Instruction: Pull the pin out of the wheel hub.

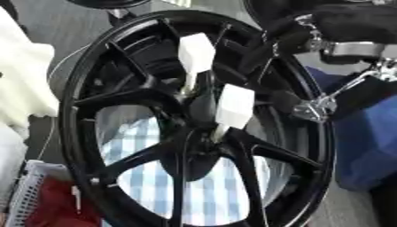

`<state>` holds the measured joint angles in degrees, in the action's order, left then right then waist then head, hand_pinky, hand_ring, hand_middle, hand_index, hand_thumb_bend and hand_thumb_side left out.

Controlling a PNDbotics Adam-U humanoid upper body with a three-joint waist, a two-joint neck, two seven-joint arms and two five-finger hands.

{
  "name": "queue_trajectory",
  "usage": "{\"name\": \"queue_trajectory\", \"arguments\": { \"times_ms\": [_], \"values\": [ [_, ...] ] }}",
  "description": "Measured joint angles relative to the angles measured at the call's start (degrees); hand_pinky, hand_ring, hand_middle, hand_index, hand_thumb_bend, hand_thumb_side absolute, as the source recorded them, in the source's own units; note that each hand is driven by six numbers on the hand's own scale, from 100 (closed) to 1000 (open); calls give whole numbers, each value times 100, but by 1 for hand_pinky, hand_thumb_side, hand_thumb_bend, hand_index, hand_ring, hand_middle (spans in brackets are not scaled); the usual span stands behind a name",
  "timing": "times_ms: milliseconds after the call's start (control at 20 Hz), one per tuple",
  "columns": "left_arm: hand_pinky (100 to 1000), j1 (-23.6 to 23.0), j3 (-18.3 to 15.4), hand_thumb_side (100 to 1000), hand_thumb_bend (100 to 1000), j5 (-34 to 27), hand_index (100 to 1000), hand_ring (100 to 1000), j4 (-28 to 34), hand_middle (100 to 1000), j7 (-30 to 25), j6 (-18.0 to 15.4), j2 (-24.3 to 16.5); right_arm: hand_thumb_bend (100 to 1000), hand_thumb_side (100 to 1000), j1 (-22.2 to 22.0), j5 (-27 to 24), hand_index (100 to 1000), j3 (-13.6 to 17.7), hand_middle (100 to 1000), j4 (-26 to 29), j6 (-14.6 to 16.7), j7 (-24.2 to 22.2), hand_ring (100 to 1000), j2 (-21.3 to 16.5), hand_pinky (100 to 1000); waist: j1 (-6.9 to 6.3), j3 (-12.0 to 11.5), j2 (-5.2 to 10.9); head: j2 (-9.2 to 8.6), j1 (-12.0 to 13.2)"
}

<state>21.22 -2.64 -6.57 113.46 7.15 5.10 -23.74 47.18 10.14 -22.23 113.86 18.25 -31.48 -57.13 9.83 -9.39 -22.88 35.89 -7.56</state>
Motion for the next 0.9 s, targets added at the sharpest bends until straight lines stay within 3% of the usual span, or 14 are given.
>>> {"name": "queue_trajectory", "arguments": {
  "times_ms": [500,900],
  "values": [
    [539,4,0,774,100,52,724,638,0,600,4,5,-45,100,311,65,186,874,-6,789,0,610,16,882,44,898,124,-129,-115,-73,-220],
    [538,-1,0,775,100,76,724,638,0,600,25,25,-46,100,338,53,258,873,-2,792,0,840,61,882,40,897,156,-133,-156,-128,-312]
  ]
}}
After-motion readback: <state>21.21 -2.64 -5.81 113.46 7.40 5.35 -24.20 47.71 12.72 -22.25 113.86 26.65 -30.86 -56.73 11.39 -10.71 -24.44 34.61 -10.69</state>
